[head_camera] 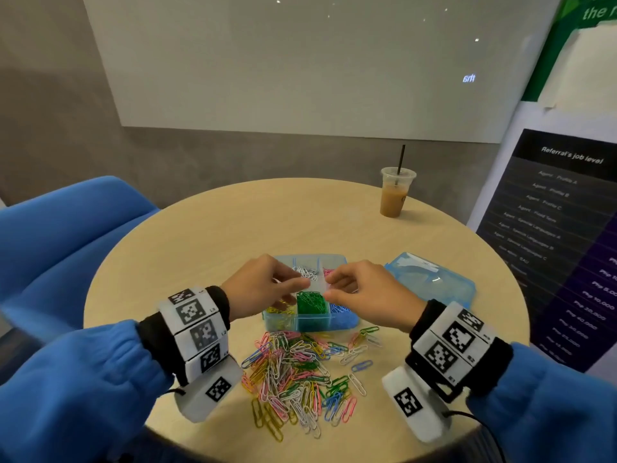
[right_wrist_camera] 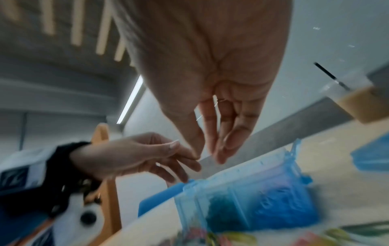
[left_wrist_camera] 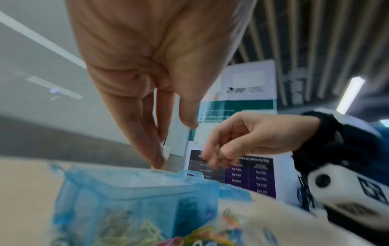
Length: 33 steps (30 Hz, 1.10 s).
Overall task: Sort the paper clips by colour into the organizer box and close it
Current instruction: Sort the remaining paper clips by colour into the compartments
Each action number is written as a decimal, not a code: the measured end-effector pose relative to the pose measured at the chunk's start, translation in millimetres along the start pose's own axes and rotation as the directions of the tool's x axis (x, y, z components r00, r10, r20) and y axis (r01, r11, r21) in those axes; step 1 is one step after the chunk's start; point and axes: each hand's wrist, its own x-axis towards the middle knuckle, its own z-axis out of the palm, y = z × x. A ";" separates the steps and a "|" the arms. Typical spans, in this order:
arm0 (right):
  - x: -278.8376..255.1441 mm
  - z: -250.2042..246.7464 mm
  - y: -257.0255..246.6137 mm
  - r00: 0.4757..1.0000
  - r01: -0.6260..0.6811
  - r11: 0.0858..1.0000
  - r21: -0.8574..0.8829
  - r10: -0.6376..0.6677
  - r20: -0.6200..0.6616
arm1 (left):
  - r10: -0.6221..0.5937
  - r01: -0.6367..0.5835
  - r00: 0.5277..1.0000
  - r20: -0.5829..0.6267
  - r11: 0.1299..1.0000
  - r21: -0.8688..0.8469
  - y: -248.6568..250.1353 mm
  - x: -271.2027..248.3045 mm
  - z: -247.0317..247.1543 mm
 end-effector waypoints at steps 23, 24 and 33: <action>-14.3 40.7 -8.2 0.909 0.236 0.932 -0.276 -0.112 0.402 | 0.000 -0.048 0.985 0.170 0.958 0.281 -25.2 -64.4 7.5; -14.6 37.1 -8.6 0.911 0.220 0.943 -0.250 -0.107 0.397 | 0.000 -0.046 0.987 0.161 0.957 0.285 -24.8 -63.7 8.6; 3.3 -5.5 -19.4 0.972 0.097 0.993 -0.062 -0.081 0.220 | 0.060 -0.070 0.996 0.059 0.979 0.191 -15.1 -52.3 16.4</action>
